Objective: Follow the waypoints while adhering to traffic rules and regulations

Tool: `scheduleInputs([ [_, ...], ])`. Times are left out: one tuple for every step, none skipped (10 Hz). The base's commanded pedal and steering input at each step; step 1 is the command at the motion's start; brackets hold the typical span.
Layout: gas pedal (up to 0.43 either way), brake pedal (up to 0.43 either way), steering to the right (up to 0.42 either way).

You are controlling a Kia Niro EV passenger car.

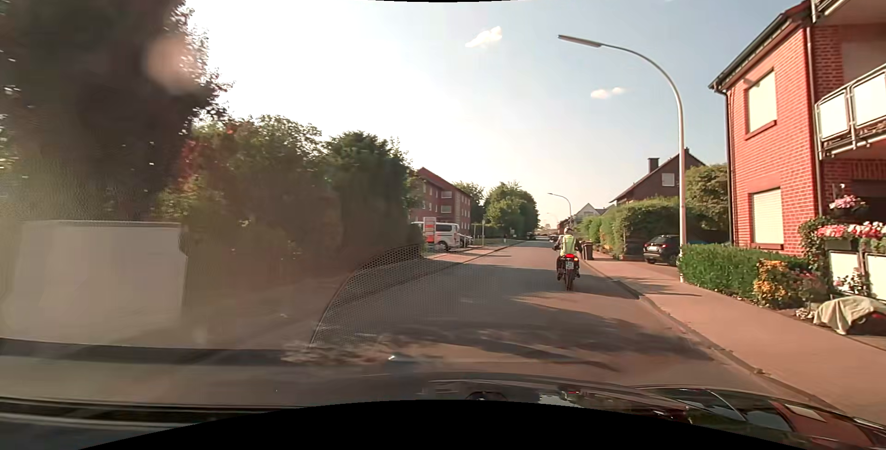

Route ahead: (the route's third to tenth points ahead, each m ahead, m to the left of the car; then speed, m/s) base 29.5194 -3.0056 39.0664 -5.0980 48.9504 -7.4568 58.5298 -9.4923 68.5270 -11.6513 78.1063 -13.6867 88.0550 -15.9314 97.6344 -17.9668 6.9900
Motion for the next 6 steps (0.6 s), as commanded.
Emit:
scheduleInputs([
  [0.37,0.0,0.173],
  [0.378,0.0,0.146],
  [0.421,0.0,0.112],
  [0.469,0.0,0.09],
  [0.5,0.0,0.072],
  [0.531,0.0,0.058],
])
